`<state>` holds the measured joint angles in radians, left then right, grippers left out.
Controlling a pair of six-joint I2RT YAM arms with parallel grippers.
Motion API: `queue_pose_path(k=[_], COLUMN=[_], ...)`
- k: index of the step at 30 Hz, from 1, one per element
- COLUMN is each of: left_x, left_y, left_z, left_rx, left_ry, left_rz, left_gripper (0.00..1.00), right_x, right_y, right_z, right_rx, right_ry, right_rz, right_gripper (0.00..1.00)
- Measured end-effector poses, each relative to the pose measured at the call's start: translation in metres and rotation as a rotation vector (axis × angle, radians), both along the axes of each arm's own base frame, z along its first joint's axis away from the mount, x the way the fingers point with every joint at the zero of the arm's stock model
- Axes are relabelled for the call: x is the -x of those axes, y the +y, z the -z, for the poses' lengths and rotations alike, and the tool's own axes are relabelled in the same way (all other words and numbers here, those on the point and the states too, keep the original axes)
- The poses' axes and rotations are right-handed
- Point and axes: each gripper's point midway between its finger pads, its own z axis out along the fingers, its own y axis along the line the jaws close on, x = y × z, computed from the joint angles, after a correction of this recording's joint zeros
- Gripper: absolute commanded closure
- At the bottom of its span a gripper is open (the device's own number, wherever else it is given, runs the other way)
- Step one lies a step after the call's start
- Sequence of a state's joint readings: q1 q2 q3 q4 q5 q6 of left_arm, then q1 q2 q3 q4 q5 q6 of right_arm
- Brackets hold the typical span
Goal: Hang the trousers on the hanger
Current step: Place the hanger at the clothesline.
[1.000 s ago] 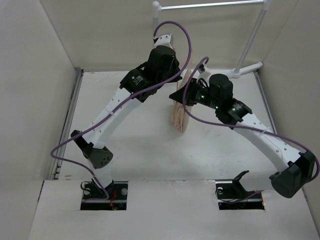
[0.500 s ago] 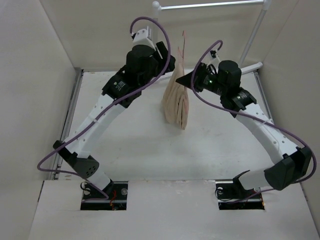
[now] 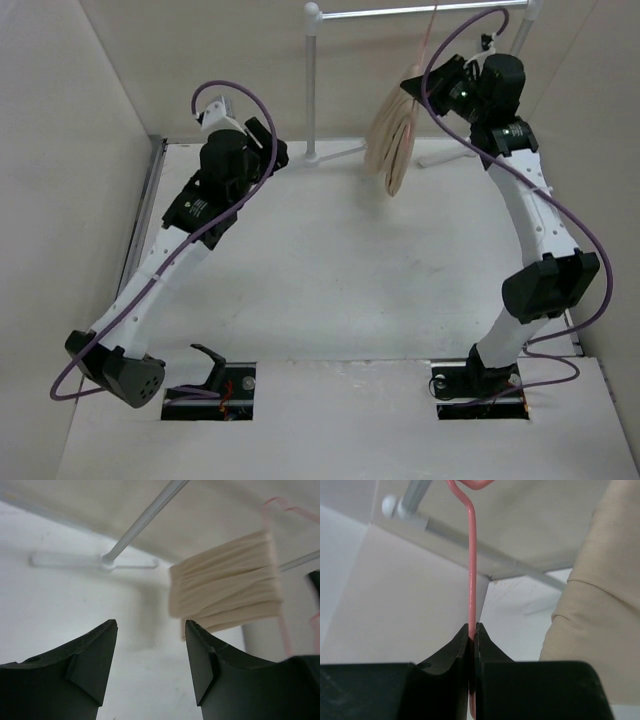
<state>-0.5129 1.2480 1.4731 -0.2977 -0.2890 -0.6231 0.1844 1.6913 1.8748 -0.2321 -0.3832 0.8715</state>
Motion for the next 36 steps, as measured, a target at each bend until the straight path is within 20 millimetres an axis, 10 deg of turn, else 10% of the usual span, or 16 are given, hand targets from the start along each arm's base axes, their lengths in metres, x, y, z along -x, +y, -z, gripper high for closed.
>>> queue_pose_path(k=[7,16,24,36], left_x=[-0.001,-0.005,-0.012,-0.017], left_y=[0.013,0.017,0.009,0.006], left_z=[0.095,0.111,0.132,0.137], left_rx=[-0.061,-0.043,-0.049,-0.043], left_ry=[0.220,0.256,0.307,0.314], left_rz=[-0.025,-0.023,-0.008,-0.008], left_gripper=[0.46,0.46,0.46,0.46], right_x=[-0.058,-0.097,-0.105,-0.110], right_y=[-0.078,-0.142,-0.157,-0.168], right_z=[0.004,0.026,0.043,0.047], right_rx=[0.011,0.012,0.013,-0.003], right_ry=[0.033,0.103,0.143,0.143], right_rz=[0.201,0.320,0.338,0.356], right_gripper=[0.98,0.97,0.92,0.32])
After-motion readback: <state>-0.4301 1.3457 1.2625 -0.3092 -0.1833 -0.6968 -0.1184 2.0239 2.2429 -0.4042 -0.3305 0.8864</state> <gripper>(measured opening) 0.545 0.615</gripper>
